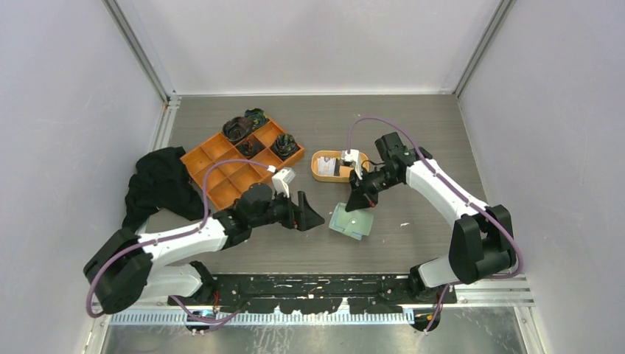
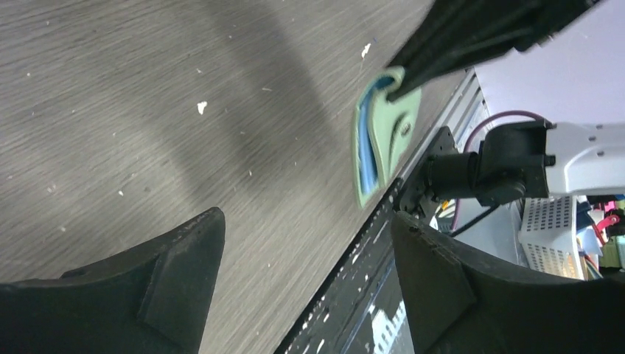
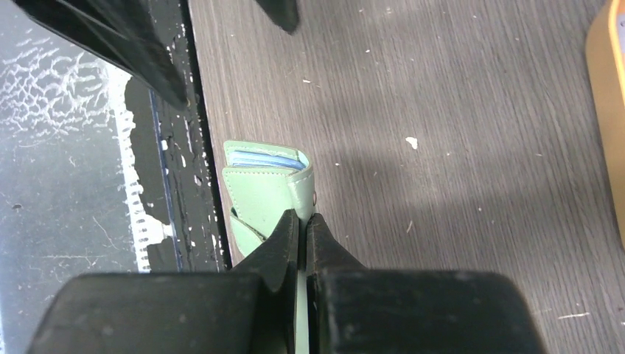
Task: Put the credit cards into the card holder
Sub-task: Open the card holder at the center of the board.
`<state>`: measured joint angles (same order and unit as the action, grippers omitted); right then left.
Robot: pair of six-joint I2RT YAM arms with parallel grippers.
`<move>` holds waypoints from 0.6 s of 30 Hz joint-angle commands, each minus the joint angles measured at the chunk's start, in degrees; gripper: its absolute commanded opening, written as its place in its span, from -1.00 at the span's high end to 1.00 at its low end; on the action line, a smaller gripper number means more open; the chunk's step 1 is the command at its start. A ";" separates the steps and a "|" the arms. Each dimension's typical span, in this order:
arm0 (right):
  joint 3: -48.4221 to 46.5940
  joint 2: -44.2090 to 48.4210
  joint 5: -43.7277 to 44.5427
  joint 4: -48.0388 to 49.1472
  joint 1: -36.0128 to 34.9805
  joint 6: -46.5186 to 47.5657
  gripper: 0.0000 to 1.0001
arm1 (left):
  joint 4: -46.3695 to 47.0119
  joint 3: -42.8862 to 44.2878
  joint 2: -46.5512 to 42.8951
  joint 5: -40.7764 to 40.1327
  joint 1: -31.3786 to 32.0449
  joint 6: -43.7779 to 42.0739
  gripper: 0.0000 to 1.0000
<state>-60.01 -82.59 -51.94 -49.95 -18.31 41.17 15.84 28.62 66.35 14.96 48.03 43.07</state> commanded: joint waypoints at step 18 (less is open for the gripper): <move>0.68 3.00 -0.53 3.28 -3.96 1.20 0.98 | 14.05 11.71 19.54 3.67 6.71 5.01 0.08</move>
<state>-59.44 -81.67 -51.99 -48.18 -21.76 42.13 25.96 37.43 84.27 16.71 53.95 47.97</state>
